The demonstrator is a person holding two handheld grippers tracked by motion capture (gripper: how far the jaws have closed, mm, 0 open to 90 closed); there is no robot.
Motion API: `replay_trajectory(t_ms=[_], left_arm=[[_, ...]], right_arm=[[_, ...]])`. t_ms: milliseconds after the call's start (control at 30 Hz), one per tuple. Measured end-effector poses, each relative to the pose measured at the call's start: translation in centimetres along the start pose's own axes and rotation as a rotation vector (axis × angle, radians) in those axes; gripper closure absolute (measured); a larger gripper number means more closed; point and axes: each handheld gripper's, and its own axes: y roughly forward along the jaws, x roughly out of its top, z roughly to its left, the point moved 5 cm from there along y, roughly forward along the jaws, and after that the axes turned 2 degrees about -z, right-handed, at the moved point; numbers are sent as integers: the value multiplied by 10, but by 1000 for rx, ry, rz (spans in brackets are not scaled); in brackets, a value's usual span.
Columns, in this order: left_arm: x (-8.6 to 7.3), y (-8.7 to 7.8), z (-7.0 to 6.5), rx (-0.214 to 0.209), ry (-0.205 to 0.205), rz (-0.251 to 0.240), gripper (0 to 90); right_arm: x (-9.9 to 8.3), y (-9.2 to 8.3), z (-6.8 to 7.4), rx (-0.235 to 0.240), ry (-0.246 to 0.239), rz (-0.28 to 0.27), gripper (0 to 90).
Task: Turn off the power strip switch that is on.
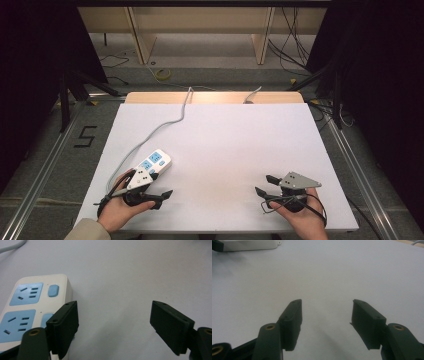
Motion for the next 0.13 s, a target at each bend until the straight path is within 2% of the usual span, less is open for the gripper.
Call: replay_trajectory(t_ms=[133], left_arm=[[1,1,-2,-3,-1,-4,224]], right_arm=[[0,0,0,0,-1,1,424]])
